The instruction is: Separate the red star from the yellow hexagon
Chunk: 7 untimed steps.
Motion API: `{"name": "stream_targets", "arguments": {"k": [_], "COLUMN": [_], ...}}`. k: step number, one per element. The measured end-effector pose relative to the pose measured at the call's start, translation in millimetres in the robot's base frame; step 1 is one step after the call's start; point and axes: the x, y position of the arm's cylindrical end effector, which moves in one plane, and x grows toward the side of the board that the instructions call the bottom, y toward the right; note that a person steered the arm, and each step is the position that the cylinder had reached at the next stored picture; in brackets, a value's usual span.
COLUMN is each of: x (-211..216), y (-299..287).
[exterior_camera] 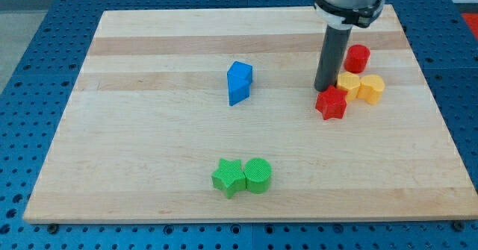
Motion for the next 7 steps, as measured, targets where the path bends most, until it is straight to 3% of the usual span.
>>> {"name": "stream_targets", "arguments": {"k": [3,7], "x": [-26.4,40.2], "y": [20.1,26.2]}}
